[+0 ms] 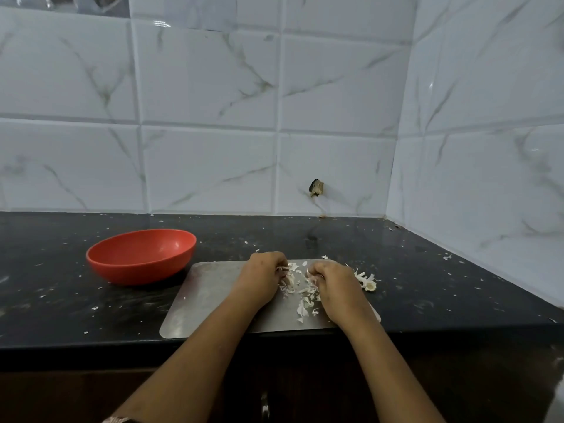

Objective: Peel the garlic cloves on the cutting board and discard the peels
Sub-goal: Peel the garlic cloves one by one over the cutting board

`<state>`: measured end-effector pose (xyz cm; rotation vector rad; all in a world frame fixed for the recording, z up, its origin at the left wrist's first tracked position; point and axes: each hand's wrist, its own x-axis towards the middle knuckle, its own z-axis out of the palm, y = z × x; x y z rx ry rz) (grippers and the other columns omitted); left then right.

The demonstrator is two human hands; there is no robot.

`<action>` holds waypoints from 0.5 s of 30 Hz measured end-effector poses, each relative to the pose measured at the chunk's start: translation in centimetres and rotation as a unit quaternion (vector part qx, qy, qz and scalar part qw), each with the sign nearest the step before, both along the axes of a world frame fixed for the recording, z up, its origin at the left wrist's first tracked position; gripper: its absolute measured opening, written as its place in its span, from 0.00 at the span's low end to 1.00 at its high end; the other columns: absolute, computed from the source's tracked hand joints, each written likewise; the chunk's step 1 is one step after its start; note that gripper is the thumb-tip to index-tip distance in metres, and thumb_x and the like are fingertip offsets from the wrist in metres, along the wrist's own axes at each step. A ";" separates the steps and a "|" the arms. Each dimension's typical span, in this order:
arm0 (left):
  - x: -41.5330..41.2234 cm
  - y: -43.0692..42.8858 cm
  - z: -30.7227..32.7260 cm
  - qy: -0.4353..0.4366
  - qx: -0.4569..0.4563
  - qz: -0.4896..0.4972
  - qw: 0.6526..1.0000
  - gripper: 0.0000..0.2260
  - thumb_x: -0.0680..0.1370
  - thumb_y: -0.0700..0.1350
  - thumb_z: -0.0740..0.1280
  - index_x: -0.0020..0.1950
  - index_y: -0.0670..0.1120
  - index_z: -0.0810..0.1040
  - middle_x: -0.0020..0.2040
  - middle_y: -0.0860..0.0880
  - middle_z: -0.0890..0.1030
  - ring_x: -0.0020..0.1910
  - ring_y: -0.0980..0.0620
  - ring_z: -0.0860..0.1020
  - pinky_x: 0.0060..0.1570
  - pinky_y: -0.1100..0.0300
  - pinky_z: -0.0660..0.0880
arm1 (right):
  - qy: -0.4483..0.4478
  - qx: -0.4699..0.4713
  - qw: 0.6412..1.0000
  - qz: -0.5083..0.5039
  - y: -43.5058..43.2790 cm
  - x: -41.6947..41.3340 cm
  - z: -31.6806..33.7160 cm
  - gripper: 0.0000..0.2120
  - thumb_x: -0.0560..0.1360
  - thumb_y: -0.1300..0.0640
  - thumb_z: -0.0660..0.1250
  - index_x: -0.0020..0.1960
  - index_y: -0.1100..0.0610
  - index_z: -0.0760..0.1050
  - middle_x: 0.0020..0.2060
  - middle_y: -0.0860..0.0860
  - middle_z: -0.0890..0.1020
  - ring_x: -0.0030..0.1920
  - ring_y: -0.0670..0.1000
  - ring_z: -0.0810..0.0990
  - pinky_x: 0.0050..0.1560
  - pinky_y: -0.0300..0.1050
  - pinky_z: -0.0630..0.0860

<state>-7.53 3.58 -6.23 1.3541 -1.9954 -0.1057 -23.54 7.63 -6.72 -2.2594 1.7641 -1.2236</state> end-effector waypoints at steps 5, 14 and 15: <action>0.3 0.0 0.2 0.029 -0.004 -0.005 1.000 0.09 0.75 0.37 0.69 0.53 0.44 0.82 0.50 0.46 0.83 0.51 0.49 0.78 0.53 0.58 0.73 | 0.043 0.020 0.999 -0.018 0.5 0.2 0.4 0.13 0.77 0.61 0.62 0.55 0.50 0.81 0.53 0.46 0.82 0.56 0.49 0.77 0.56 0.44 0.74; 0.6 0.2 0.1 0.067 -0.016 -0.005 0.998 0.09 0.71 0.34 0.68 0.48 0.44 0.82 0.44 0.46 0.83 0.45 0.49 0.80 0.47 0.54 0.76 | 0.130 0.055 0.990 -0.029 -0.4 3.8 1.7 0.12 0.75 0.52 0.63 0.57 0.47 0.78 0.50 0.49 0.83 0.54 0.54 0.79 0.53 0.48 0.72; 0.7 0.2 0.1 0.068 -0.017 -0.006 0.998 0.10 0.71 0.33 0.67 0.48 0.44 0.82 0.44 0.46 0.83 0.45 0.48 0.80 0.47 0.54 0.76 | 0.139 0.055 0.988 -0.038 -0.5 4.0 1.7 0.11 0.76 0.55 0.62 0.56 0.48 0.78 0.50 0.50 0.83 0.54 0.55 0.79 0.52 0.47 0.71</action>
